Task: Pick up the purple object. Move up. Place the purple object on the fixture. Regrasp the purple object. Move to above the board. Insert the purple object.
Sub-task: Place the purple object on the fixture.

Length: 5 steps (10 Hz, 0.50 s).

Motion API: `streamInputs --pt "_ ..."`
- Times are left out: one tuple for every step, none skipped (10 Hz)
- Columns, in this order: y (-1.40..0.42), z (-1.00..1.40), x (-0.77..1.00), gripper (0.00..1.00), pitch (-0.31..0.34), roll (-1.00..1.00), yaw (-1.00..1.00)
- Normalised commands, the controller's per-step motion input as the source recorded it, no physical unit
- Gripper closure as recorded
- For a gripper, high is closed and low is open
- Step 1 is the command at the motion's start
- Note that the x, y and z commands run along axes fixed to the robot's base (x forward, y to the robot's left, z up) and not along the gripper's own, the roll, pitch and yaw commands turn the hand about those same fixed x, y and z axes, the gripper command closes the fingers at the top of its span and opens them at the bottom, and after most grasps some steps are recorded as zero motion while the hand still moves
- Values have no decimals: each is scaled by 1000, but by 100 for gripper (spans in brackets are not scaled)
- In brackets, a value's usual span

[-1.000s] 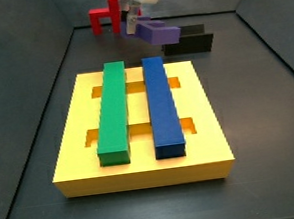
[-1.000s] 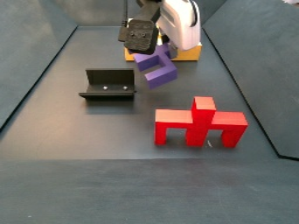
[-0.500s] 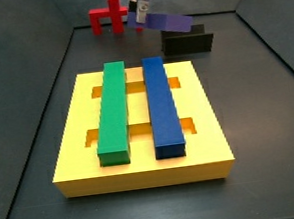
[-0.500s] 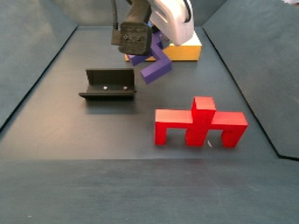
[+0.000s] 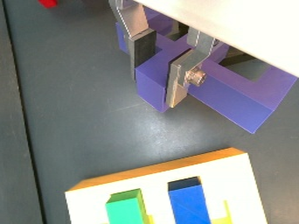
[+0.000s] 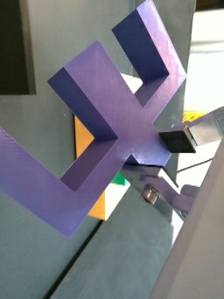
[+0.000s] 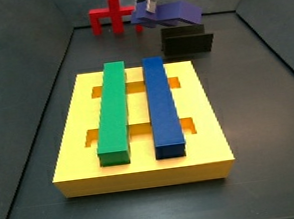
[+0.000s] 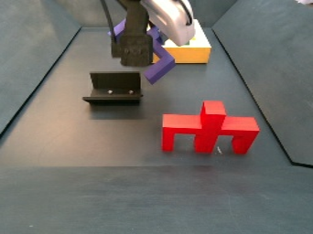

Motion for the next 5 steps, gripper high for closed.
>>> streamInputs --pt "166 0 451 100 377 -417 283" --pt "160 0 451 100 431 -466 260" --pt "163 0 443 100 426 -451 263" --pt "83 0 471 100 437 -340 306" --pt "0 0 500 100 503 -111 406"
